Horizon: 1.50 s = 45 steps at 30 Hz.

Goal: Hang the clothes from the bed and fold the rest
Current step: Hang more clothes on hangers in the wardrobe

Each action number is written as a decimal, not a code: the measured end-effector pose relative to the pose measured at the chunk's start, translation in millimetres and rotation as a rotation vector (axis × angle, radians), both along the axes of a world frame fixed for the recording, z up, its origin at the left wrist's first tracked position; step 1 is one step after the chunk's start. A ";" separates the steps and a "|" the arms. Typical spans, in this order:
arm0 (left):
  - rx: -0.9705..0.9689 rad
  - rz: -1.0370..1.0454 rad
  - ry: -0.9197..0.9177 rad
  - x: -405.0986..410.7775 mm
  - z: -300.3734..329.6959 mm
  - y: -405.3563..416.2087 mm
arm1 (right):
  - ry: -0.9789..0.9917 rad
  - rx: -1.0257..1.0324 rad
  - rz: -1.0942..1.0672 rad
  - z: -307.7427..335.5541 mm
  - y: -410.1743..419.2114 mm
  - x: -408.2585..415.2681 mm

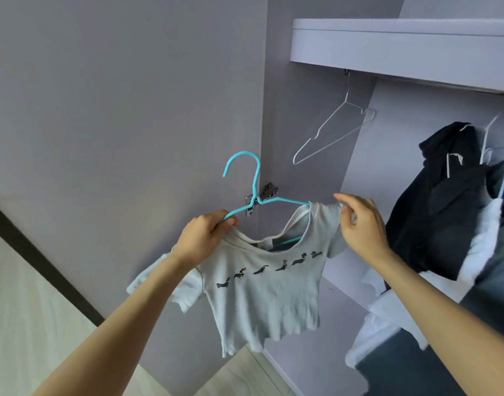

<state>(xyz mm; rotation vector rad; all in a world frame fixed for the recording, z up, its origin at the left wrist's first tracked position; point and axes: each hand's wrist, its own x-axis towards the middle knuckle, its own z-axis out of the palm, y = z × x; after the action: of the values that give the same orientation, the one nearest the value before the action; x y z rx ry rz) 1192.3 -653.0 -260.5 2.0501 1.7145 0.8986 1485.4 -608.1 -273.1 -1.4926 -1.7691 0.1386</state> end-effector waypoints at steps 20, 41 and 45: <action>-0.065 -0.181 0.077 55.8 -41.3 54.3 | -0.400 -0.422 -0.012 -2.4 -61.2 83.8; 0.584 -0.266 0.055 181.5 58.0 122.8 | 0.164 -0.244 -0.623 45.9 -23.9 40.1; 0.891 -0.281 0.052 193.5 89.1 123.7 | 0.153 -0.083 -0.700 47.6 2.6 36.7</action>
<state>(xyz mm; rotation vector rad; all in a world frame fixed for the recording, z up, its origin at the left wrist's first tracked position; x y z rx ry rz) 1385.8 -529.3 -171.5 2.7552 1.0607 1.7207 1522.2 -605.5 -225.6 -2.0134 -1.0526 -0.0333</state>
